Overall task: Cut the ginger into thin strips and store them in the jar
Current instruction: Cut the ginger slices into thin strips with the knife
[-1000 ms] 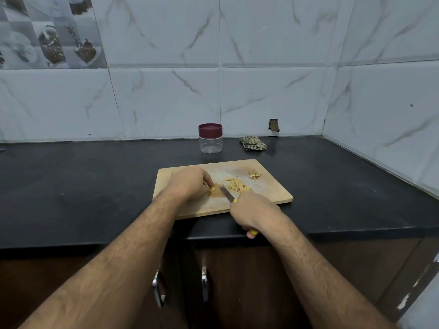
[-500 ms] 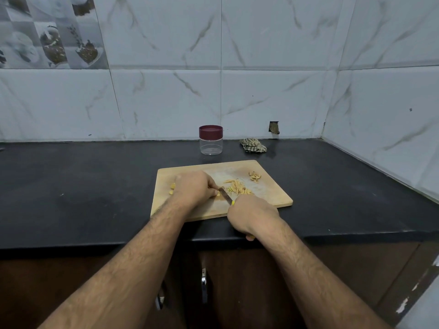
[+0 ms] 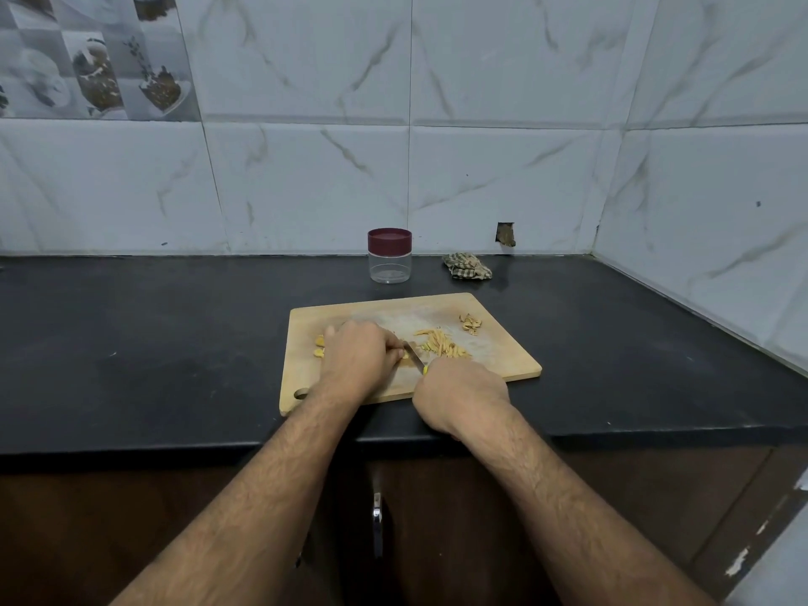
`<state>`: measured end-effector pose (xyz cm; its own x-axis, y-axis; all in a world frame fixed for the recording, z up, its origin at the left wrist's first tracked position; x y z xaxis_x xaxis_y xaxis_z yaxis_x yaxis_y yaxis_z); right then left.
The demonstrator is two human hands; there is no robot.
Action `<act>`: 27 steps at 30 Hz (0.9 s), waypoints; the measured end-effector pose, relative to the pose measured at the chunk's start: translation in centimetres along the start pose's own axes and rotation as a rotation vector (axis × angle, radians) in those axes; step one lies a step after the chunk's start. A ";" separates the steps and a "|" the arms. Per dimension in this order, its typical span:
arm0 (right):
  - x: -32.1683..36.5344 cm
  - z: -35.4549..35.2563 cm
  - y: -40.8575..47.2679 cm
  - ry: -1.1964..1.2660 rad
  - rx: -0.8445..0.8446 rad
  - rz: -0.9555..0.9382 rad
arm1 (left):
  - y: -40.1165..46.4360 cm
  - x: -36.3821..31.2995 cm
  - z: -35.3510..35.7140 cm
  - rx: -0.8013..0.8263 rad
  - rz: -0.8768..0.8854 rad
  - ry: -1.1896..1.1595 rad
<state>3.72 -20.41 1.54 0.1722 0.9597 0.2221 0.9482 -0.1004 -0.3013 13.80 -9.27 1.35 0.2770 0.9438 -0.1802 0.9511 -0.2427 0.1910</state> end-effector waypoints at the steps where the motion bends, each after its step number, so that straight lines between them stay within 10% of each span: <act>1: 0.0 0.0 0.0 0.003 -0.001 -0.001 | -0.1 0.0 0.0 0.000 0.000 0.000; 27: -0.1 0.6 -1.6 -0.015 0.017 0.045 | -1.0 -0.2 -0.7 0.004 -0.015 -0.067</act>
<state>2.05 -20.20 1.48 0.2105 0.9580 0.1945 0.9350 -0.1393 -0.3262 12.65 -9.08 1.82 0.2711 0.9302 -0.2476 0.9557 -0.2295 0.1842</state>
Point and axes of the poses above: each hand's wrist, its own y-axis towards the middle knuckle, its own z-axis out of the palm, x = y × z, the point moved 10 cm from there along y, towards the middle knuckle, and after that the axes turned 13 degrees about x, right-handed, at the moved point
